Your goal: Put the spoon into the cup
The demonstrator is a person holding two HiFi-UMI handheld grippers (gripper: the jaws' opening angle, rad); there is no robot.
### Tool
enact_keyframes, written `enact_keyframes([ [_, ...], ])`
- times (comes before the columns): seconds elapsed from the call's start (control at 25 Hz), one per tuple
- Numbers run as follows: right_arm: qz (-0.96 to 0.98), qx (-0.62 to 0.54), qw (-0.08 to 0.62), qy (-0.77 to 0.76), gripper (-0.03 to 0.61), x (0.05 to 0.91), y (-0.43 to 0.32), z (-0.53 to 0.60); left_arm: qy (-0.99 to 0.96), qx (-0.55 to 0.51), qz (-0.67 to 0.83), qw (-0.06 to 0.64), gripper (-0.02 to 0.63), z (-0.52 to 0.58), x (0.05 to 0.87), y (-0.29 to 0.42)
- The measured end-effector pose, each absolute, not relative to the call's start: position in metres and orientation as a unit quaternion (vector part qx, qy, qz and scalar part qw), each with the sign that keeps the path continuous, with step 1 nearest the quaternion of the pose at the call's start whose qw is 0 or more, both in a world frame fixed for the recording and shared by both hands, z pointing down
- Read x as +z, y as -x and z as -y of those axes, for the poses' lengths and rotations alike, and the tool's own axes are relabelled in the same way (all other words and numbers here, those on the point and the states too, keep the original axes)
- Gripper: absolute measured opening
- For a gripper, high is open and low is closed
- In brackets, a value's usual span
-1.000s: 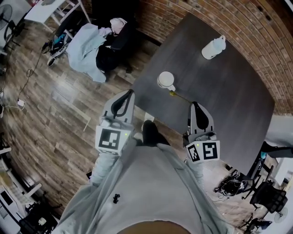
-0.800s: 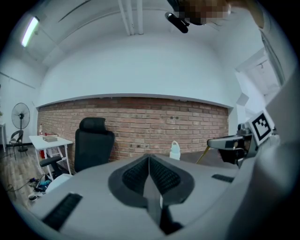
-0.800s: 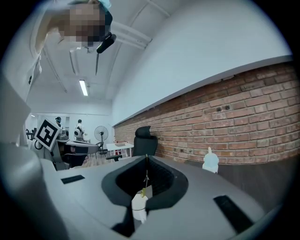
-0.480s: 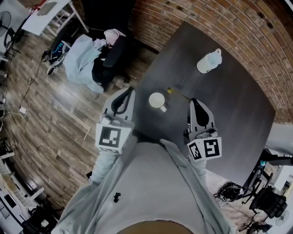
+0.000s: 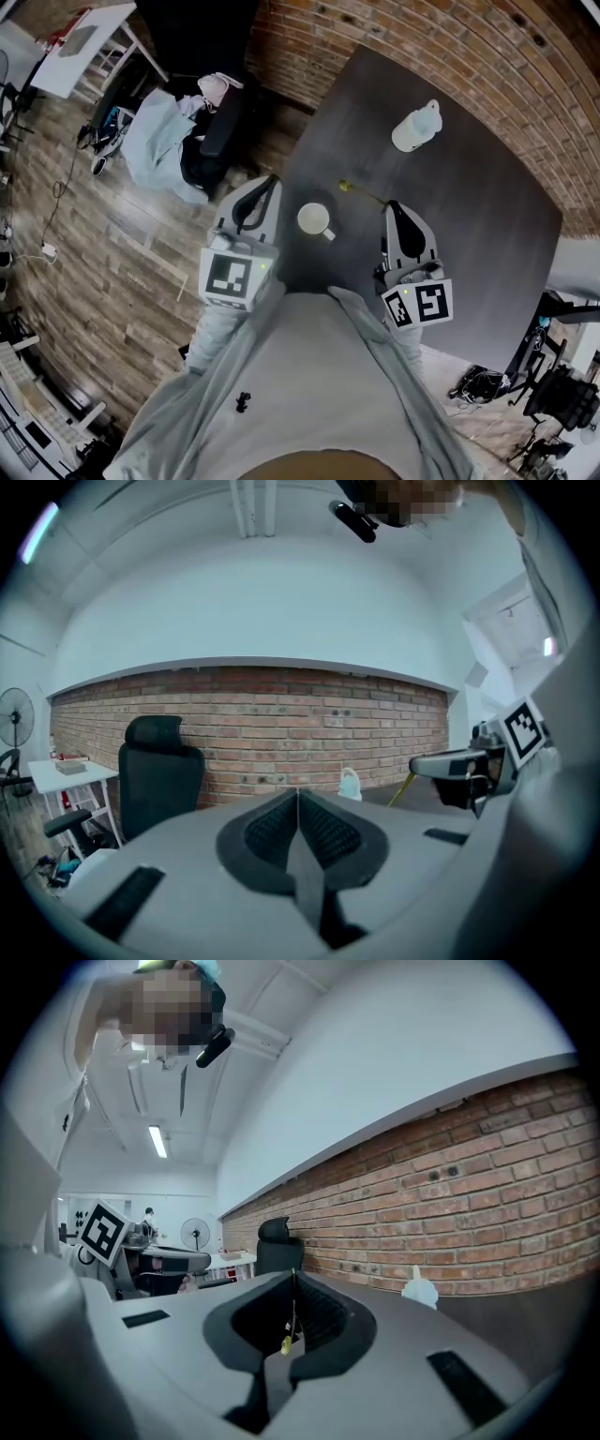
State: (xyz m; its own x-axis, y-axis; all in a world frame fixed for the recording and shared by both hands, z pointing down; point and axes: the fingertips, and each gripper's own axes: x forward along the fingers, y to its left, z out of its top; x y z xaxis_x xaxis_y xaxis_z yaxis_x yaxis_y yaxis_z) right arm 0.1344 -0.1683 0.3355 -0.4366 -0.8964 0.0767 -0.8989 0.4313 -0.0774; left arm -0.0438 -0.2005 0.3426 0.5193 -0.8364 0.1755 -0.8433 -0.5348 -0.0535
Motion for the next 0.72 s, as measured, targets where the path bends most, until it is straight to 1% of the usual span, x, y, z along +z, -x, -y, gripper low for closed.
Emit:
enact_keyframes([
  [0.44,0.834,0.061,0.013,-0.548,0.02,0.337,-0.135,0.165,-0.879,0.094,0.466,0.027,0.023,0.206,0.35,0.041],
  [0.72,0.839,0.08,0.03,-0.538,0.02,0.354,-0.124,0.163,-0.878,0.097,0.466,0.047,0.023,0.206,0.363,0.045],
])
